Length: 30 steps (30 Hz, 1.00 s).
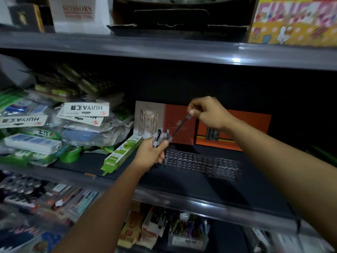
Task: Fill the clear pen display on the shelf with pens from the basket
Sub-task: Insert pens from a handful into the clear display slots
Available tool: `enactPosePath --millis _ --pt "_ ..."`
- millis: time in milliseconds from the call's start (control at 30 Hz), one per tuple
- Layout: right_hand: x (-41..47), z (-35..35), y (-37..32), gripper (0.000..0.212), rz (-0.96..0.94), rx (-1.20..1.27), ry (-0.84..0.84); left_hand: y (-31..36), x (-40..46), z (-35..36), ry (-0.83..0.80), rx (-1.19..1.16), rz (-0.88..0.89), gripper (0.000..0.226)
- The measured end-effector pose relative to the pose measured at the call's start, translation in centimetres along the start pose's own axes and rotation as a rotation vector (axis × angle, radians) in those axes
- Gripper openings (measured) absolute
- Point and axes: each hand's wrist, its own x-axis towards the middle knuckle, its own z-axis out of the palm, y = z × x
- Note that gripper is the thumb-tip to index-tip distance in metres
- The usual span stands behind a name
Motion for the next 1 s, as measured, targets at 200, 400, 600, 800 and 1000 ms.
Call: enactPosePath --millis 200,400,600,800,1000 --pt "0.8 1.2 1.1 0.012 0.002 -0.075 -0.039 0.0 0.7 -0.3 0.077 0.023 0.033 0.016" --pt "1.9 3.9 1.4 0.020 -0.057 -0.207 -0.112 -0.7 1.8 -0.9 0.142 0.136 0.081 0.013" --pt "2.8 6.0 2.2 0.022 -0.085 -0.248 -0.164 -2.3 2.9 -1.5 0.100 0.210 0.009 0.041" --pt "3.3 6.8 2.7 0.023 -0.101 -0.259 -0.176 -2.1 2.7 -1.5 0.143 0.250 0.019 0.031" --pt "3.9 7.2 2.3 0.019 -0.109 -0.255 -0.189 -2.2 2.9 -1.3 0.142 0.226 -0.015 0.036"
